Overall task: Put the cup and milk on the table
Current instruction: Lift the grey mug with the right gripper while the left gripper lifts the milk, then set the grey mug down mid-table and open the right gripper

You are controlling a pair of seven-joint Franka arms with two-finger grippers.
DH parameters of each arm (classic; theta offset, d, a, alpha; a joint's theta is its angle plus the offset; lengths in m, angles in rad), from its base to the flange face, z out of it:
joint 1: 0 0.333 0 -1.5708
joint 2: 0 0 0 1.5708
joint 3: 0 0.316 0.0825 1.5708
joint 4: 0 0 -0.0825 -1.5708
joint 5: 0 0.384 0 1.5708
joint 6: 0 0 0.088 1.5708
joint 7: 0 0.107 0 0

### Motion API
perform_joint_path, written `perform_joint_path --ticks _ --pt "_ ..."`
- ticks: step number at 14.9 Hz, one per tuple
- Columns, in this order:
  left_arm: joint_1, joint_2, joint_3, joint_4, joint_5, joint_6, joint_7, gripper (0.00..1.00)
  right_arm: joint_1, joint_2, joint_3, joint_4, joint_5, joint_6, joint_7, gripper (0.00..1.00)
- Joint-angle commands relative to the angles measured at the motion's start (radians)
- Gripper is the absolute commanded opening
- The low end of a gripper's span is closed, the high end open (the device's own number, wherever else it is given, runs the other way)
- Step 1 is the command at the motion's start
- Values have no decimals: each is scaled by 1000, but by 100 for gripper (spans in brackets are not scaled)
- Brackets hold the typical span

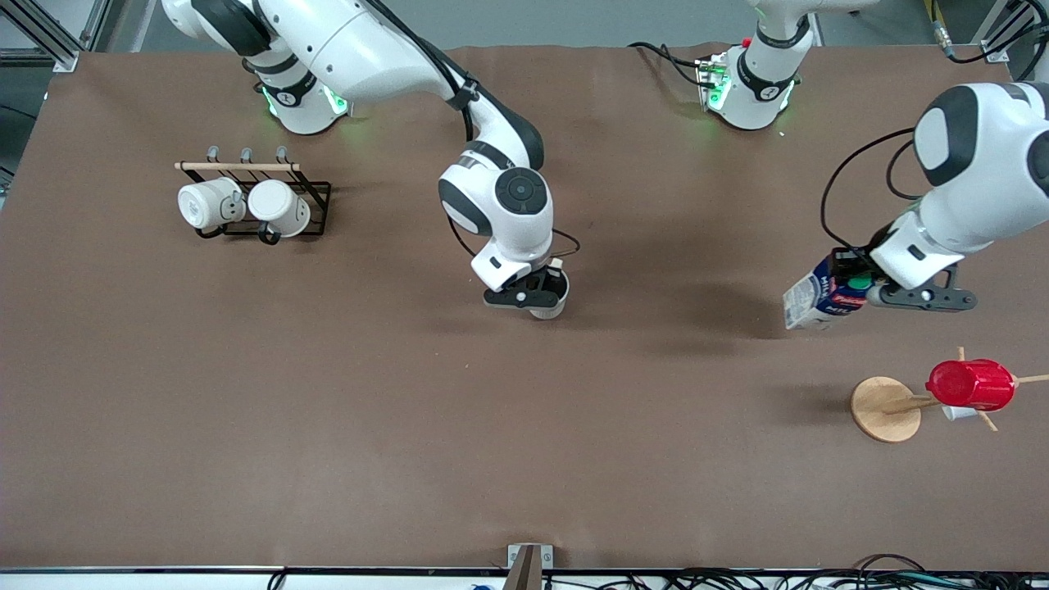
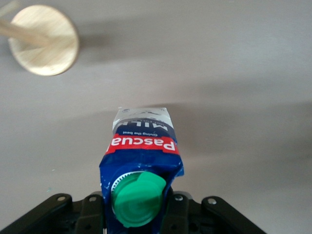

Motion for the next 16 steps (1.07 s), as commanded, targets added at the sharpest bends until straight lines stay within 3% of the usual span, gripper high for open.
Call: perform_joint_path --ticks 1,2,3,4,5,6,10,14,16 --pt "-1 0 -98 11 -1 -17 -44 26 15 27 11 21 -66 -2 34 11" --pt "-1 2 -131 13 -1 -14 -78 26 12 29 11 21 -64 -2 32 31" --pt "-3 5 -168 13 -1 -12 -119 26 9 27 11 21 -64 -2 32 62" --pt "-4 11 -208 13 -1 -12 -144 26 7 22 11 21 -61 -7 34 84" --pt "-6 20 -237 15 -1 -12 -164 25 -2 10 15 21 -55 -13 31 95" --pt "-12 28 -263 19 -1 -12 -202 24 -5 -16 17 21 -52 -18 26 100" --pt "-18 89 -389 54 -2 0 -366 25 -50 -103 34 11 -49 -85 15 100" --pt "-24 169 -495 64 4 101 -516 26 -103 -125 72 -8 -49 -113 6 100" --pt "-41 227 -523 93 13 121 -575 26 -151 -209 72 -45 -49 -189 -9 100"
